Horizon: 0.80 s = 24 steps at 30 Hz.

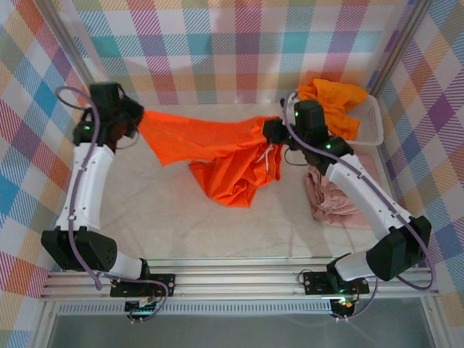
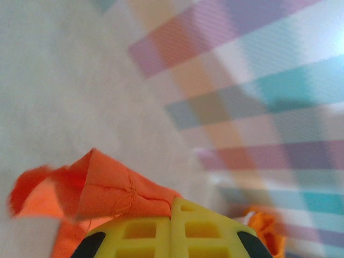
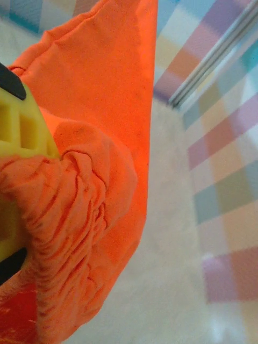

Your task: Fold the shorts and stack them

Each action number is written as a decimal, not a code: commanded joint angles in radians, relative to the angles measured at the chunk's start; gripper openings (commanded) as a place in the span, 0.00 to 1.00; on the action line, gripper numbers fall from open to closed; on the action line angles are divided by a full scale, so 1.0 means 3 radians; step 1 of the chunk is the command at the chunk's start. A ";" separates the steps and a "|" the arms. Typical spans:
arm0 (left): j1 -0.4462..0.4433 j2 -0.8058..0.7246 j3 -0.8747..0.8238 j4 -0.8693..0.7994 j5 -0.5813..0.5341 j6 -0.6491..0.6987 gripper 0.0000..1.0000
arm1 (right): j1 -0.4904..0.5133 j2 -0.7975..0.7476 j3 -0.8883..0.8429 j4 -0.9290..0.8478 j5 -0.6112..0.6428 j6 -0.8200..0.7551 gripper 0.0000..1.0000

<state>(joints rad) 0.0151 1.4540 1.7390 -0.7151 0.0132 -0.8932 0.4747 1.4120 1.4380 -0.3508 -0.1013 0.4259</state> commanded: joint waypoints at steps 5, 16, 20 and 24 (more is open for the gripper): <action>0.0228 0.0226 0.1765 -0.0776 -0.0311 0.0611 0.00 | 0.0003 -0.0068 0.0758 -0.0022 -0.0691 0.0005 0.00; 0.0231 -0.0088 0.2512 -0.0597 -0.0616 0.0906 0.00 | 0.0199 -0.0572 0.0448 0.0380 -0.1146 0.0189 0.00; 0.0231 -0.0143 0.2497 -0.0587 -0.0617 0.0993 0.00 | 0.0228 -0.0705 0.0166 0.0390 -0.0984 0.0216 0.00; 0.0165 -0.0211 0.2080 -0.0510 -0.0499 0.0945 0.00 | 0.0228 -0.0930 -0.0309 0.0100 -0.0204 0.0196 0.00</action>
<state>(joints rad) 0.0616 1.3949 2.4287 -0.9150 -0.0986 -0.6308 0.5518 1.1763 1.4174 -0.2562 -0.3393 0.4873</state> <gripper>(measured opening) 0.060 0.090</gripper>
